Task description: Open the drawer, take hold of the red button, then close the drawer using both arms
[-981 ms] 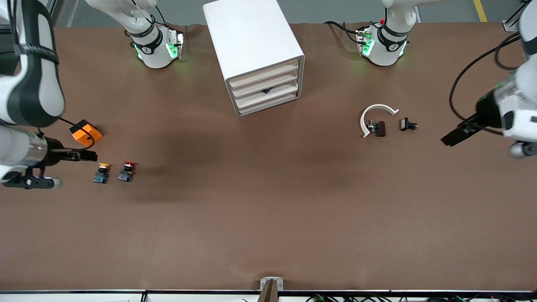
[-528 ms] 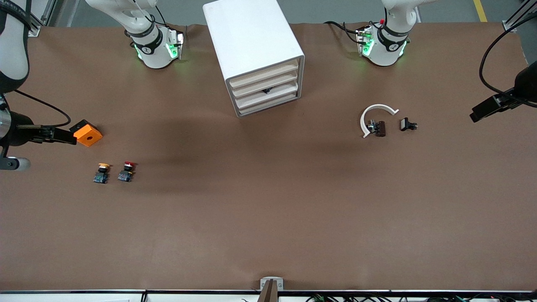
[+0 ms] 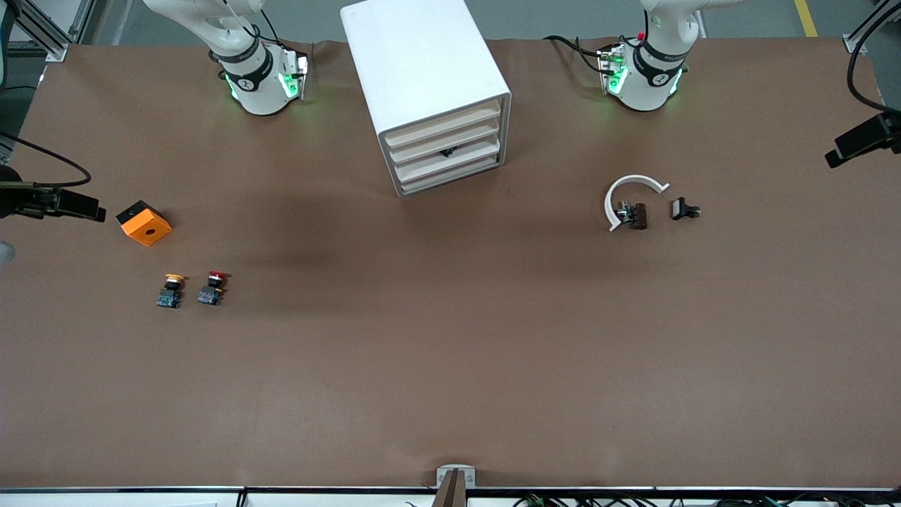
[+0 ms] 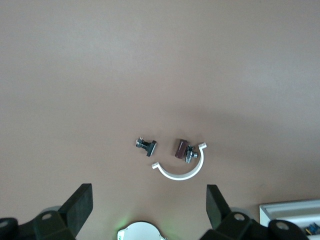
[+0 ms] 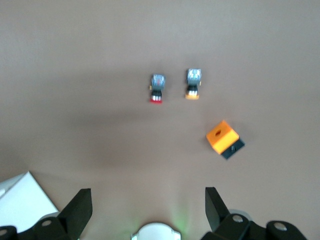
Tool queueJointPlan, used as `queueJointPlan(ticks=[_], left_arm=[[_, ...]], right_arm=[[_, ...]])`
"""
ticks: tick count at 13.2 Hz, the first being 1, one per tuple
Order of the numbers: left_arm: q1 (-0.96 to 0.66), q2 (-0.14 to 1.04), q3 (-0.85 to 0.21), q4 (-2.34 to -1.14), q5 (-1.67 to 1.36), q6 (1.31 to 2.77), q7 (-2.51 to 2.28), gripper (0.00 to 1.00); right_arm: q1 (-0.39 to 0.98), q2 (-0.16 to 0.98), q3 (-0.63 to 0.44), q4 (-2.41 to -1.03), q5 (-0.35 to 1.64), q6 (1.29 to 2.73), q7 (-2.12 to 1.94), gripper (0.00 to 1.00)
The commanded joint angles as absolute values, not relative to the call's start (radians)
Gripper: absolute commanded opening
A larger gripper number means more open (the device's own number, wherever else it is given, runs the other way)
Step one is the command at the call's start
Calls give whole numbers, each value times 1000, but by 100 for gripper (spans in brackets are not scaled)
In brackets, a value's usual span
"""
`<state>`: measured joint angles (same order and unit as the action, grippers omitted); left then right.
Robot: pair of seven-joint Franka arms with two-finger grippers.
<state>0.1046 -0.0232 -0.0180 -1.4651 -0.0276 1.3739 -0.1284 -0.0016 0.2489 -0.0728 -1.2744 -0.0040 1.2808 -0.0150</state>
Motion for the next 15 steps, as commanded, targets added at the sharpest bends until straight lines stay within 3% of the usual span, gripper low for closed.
queueJointPlan(ticks=[1,6,11,15], left_arm=[[43,-113,5,-1564,-31,1410,-117,100],[43,-182,-90,-1647,58,1448,-115,100],[51,-187,-89,-1646,54,1459,-109,100],[48,-170,-89,-1649,44,1462,-109,100]], right_arm=[[0,197,-60,-1264,-21,1250,-15,100],[-3,169,-66,-1259,-15,1244,-12,100],[-18,124,-69,-1292,25,1246,-12,100],[-21,-30,-69,-1510,26,1363,-12,100]])
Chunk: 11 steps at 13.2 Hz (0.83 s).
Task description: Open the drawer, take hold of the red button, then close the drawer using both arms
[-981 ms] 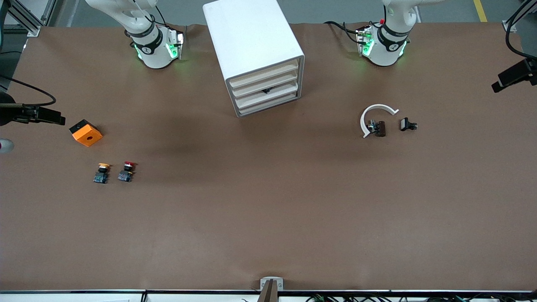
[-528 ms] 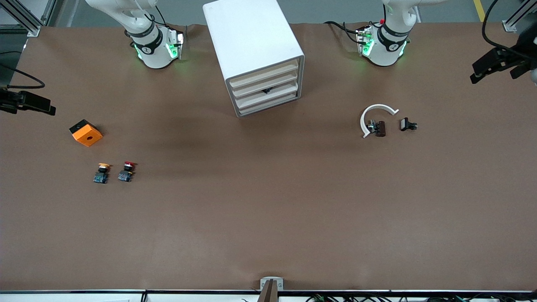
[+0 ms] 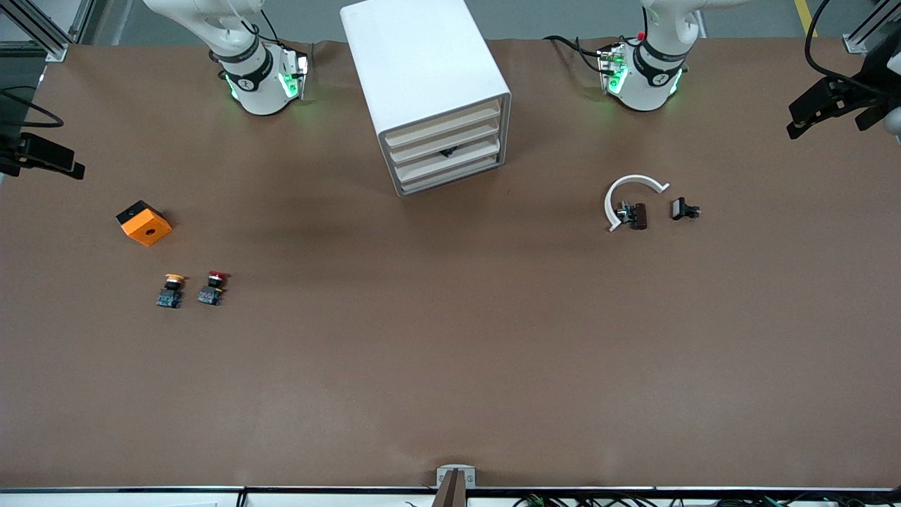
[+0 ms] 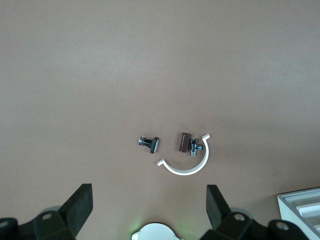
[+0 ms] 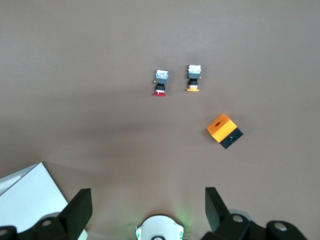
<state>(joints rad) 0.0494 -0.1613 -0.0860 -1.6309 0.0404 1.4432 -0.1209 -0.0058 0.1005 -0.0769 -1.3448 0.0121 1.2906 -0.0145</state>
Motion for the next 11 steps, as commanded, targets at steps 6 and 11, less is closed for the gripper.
queueJointPlan(ticks=[6,11], left_arm=[[48,-160,-117,-1649,44,1470,-120,100],[48,-152,-118,-1641,43,1470,-123,100]], right_arm=[[-18,-90,-64,-1571,26,1399,-11,100],[-20,-97,-67,-1572,25,1404,-14,100]])
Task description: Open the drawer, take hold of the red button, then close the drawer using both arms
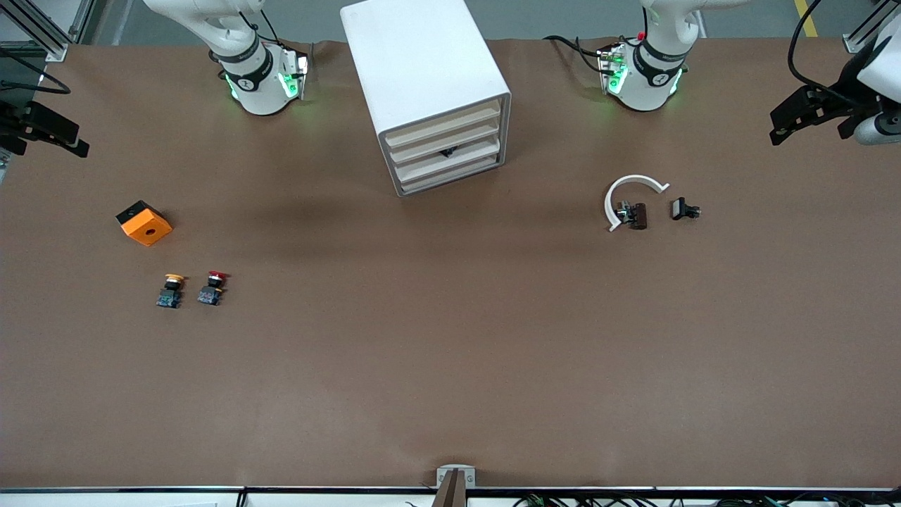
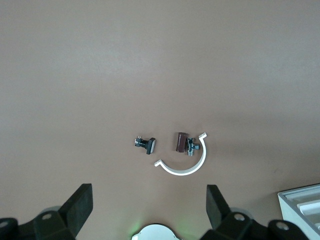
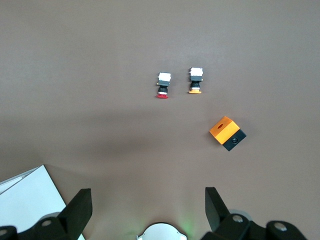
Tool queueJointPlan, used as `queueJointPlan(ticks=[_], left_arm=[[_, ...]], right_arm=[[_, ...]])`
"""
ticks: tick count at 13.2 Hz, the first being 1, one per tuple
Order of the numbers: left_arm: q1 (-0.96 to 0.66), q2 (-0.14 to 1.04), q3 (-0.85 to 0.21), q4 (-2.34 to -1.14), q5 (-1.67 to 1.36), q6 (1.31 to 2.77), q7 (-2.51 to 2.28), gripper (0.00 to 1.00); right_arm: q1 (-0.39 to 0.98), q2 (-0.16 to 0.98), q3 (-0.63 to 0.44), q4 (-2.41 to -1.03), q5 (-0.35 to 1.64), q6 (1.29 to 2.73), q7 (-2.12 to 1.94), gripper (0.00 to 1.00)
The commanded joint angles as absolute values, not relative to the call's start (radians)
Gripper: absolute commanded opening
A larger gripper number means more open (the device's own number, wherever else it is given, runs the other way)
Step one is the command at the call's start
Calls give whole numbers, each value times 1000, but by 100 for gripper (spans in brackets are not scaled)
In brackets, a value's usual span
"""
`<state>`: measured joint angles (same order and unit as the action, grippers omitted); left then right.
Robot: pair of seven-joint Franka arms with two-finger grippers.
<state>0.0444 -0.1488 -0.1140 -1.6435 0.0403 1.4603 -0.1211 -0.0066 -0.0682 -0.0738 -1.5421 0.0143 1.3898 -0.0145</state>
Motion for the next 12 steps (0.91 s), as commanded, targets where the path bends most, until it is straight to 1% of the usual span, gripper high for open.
queueJointPlan(ticks=[1,8,12], left_arm=[[48,-141,-118,-1632,43,1468,-123,100],[54,-132,-110,-1582,41,1462,-123,100],[55,-120,-110,-1583,43,1459,-117,100]], right_arm=[[-20,-95,-67,-1572,25,1404,-14,100],[-17,-95,-64,-1572,25,1410,-14,100],[-15,-97,-61,-1572,25,1410,-14,100]])
